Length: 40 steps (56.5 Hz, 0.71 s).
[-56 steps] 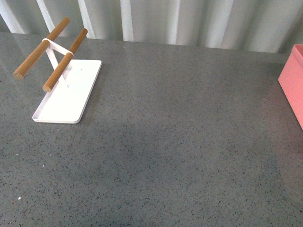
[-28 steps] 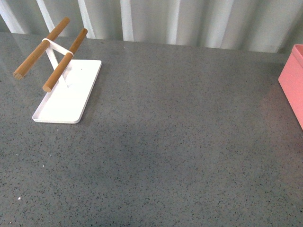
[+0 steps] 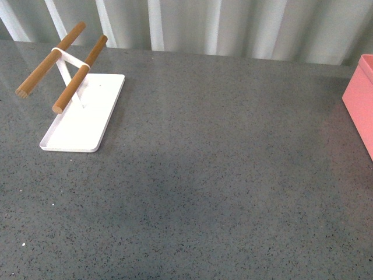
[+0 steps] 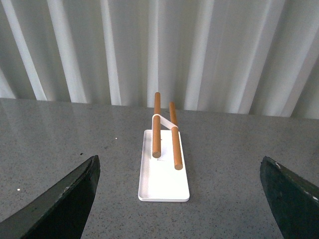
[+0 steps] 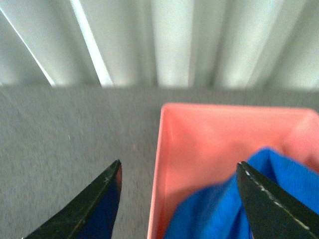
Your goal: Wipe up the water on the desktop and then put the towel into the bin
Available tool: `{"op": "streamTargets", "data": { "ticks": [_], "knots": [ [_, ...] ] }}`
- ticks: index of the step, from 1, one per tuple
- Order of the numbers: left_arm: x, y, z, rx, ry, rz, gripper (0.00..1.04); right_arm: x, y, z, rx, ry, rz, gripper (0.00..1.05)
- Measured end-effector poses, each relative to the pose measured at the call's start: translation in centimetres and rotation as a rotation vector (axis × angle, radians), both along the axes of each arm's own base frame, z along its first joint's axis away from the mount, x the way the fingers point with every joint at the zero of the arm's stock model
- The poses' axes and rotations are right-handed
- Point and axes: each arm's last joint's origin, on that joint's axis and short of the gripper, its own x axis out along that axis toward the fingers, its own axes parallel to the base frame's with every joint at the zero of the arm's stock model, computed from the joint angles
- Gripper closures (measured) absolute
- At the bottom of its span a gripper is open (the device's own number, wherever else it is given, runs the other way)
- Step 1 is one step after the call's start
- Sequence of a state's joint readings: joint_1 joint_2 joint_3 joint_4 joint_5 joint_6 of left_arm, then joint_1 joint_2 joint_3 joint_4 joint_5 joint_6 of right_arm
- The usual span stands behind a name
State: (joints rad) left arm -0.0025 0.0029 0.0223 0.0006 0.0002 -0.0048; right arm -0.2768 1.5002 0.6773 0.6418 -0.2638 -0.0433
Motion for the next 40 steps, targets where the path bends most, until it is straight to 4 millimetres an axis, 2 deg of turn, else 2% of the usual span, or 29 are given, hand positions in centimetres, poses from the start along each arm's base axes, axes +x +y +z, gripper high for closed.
{"op": "streamTargets", "data": {
  "ticks": [5, 7, 10, 15, 33, 40],
  "knots": [
    [0.0, 0.0, 0.0, 0.0, 0.0, 0.0, 0.07, -2.0, 1.5, 0.6, -0.029, -0.156, 0.006, 0.6],
    [0.0, 0.0, 0.0, 0.0, 0.0, 0.0, 0.07, -3.4, 2.4, 0.6, -0.032, -0.195, 0.013, 0.71],
    [0.0, 0.0, 0.0, 0.0, 0.0, 0.0, 0.07, -5.1, 3.3, -0.4, -0.026, -0.183, 0.012, 0.85],
    [0.0, 0.0, 0.0, 0.0, 0.0, 0.0, 0.07, -6.8, 4.2, -1.7, -0.022, -0.155, 0.007, 1.02],
    [0.0, 0.0, 0.0, 0.0, 0.0, 0.0, 0.07, -11.4, 6.2, -3.2, -0.02, -0.161, 0.01, 1.01],
    [0.0, 0.0, 0.0, 0.0, 0.0, 0.0, 0.07, -12.5, 6.6, -3.4, -0.022, -0.161, 0.001, 1.01]
  ]
}}
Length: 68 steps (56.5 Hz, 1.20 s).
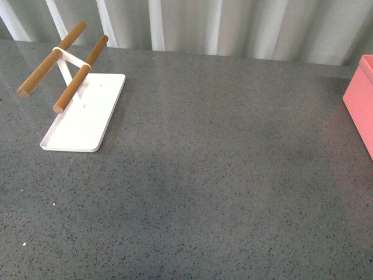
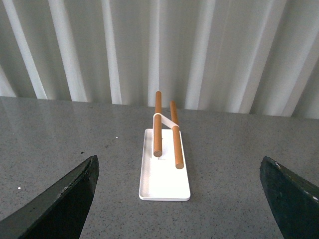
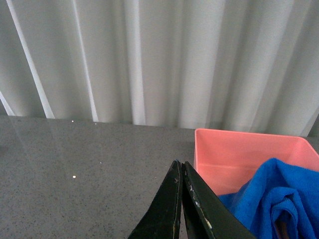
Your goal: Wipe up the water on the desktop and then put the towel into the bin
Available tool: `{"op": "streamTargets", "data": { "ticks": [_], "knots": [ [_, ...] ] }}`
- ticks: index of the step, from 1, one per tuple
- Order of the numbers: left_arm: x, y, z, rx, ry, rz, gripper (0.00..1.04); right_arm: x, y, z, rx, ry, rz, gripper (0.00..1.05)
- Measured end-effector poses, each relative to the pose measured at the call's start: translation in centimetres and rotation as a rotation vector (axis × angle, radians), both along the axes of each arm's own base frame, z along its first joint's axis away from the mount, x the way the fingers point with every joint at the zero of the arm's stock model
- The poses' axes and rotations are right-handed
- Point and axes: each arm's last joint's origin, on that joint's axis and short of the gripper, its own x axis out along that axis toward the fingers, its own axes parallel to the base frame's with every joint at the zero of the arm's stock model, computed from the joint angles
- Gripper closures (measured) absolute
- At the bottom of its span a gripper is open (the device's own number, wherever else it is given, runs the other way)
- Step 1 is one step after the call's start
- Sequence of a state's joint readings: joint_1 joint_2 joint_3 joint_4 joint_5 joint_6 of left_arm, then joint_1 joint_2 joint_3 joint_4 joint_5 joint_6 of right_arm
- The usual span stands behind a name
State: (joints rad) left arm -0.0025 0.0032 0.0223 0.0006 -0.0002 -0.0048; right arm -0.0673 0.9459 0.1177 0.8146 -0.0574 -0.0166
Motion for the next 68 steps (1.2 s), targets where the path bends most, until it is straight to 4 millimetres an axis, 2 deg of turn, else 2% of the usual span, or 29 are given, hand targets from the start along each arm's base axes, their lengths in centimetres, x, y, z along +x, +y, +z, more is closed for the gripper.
{"op": "streamTargets", "data": {
  "ticks": [7, 16, 41, 68],
  "knots": [
    [0.0, 0.0, 0.0, 0.0, 0.0, 0.0, 0.07, -1.1, 0.9, -0.3, -0.001, 0.0, 0.016, 1.01],
    [0.0, 0.0, 0.0, 0.0, 0.0, 0.0, 0.07, -2.2, 1.0, -1.3, 0.0, 0.0, 0.012, 1.01],
    [0.0, 0.0, 0.0, 0.0, 0.0, 0.0, 0.07, -4.2, 1.0, -0.3, 0.002, -0.034, 0.011, 1.01],
    [0.0, 0.0, 0.0, 0.0, 0.0, 0.0, 0.07, -5.7, 1.0, -0.1, 0.005, -0.04, 0.011, 1.01]
  ]
}}
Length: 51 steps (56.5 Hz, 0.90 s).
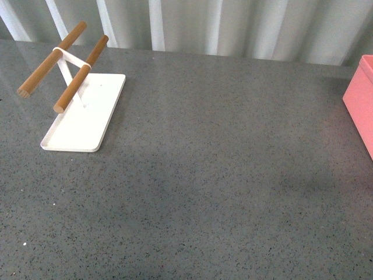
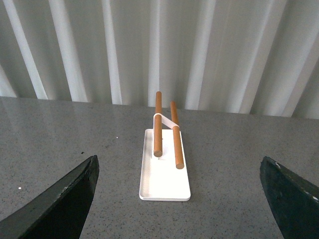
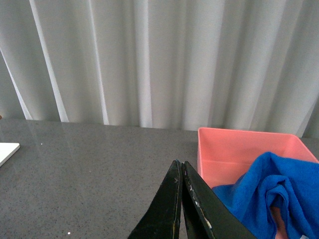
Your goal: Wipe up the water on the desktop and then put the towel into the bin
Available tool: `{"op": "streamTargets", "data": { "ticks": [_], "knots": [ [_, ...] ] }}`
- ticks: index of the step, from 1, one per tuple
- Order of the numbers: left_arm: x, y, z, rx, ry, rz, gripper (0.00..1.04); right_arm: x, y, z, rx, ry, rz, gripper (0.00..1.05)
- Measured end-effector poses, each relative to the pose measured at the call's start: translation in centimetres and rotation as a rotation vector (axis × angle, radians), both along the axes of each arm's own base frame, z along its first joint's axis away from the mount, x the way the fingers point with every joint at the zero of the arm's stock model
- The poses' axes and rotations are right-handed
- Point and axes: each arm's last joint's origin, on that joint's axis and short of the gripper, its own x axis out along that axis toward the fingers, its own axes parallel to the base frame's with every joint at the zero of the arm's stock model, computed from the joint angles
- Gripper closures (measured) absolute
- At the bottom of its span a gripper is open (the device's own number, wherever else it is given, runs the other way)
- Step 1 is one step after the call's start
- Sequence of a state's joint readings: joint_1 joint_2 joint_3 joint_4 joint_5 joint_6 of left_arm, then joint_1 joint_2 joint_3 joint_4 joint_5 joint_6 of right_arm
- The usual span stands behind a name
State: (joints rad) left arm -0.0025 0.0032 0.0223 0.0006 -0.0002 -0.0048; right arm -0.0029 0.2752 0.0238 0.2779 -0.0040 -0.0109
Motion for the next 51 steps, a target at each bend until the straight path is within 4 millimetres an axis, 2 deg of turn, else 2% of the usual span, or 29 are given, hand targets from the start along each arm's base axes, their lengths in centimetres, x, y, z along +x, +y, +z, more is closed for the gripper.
{"op": "streamTargets", "data": {
  "ticks": [22, 32, 45, 51],
  "knots": [
    [0.0, 0.0, 0.0, 0.0, 0.0, 0.0, 0.07, -0.7, 0.0, 0.0, 0.0, -0.001, 0.0, 1.01],
    [0.0, 0.0, 0.0, 0.0, 0.0, 0.0, 0.07, -1.8, 0.0, -0.3, 0.001, 0.004, -0.003, 1.01],
    [0.0, 0.0, 0.0, 0.0, -0.001, 0.0, 0.07, -1.8, 0.0, -0.4, 0.001, 0.006, -0.003, 1.01],
    [0.0, 0.0, 0.0, 0.0, -0.001, 0.0, 0.07, -1.8, 0.0, -0.4, 0.001, 0.006, -0.003, 0.86]
  ]
}}
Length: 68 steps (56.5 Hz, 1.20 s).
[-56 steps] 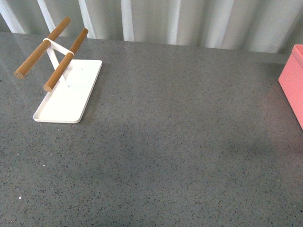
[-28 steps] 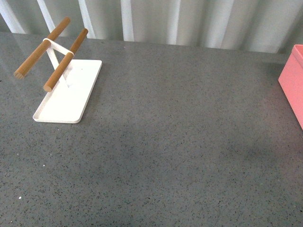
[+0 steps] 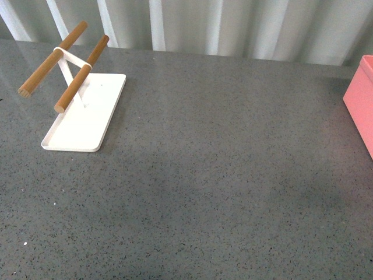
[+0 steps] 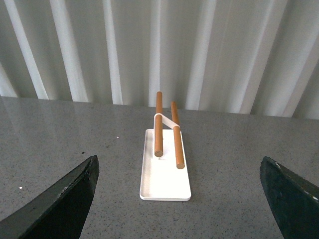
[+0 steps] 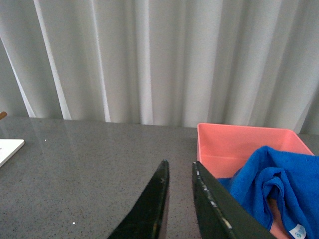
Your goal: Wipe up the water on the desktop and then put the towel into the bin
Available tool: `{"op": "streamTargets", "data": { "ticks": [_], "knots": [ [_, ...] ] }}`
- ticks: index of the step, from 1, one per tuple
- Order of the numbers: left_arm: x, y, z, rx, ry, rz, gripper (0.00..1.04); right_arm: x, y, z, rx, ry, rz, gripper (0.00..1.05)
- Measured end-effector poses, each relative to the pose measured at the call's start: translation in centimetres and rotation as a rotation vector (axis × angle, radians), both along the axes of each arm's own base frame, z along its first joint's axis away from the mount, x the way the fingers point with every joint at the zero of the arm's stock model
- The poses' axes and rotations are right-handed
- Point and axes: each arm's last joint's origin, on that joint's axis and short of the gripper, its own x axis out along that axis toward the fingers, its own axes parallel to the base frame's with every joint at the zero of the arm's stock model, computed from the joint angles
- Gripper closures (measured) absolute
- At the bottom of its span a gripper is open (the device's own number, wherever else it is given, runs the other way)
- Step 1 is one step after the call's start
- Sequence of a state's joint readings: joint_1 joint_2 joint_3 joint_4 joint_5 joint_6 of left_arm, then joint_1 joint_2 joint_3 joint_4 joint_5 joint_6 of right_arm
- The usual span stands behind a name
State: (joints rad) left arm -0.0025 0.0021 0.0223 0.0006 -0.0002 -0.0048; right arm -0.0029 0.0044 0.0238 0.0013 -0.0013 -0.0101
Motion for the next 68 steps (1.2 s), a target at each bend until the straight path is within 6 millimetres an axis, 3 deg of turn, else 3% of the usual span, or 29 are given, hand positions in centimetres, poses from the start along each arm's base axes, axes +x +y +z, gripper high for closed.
{"op": "streamTargets", "data": {
  "ticks": [4, 14, 18, 23, 68],
  "knots": [
    [0.0, 0.0, 0.0, 0.0, 0.0, 0.0, 0.07, 0.0, 0.0, -0.01, 0.0, 0.001, 0.0, 0.7],
    [0.0, 0.0, 0.0, 0.0, 0.0, 0.0, 0.07, 0.0, 0.0, -0.01, 0.0, 0.001, 0.0, 0.42],
    [0.0, 0.0, 0.0, 0.0, 0.0, 0.0, 0.07, 0.0, 0.0, -0.01, 0.0, 0.001, 0.0, 0.22],
    [0.0, 0.0, 0.0, 0.0, 0.0, 0.0, 0.07, 0.0, 0.0, -0.01, 0.0, 0.001, 0.0, 0.06],
    [0.0, 0.0, 0.0, 0.0, 0.0, 0.0, 0.07, 0.0, 0.0, -0.01, 0.001, 0.001, 0.0, 0.07]
  ]
}}
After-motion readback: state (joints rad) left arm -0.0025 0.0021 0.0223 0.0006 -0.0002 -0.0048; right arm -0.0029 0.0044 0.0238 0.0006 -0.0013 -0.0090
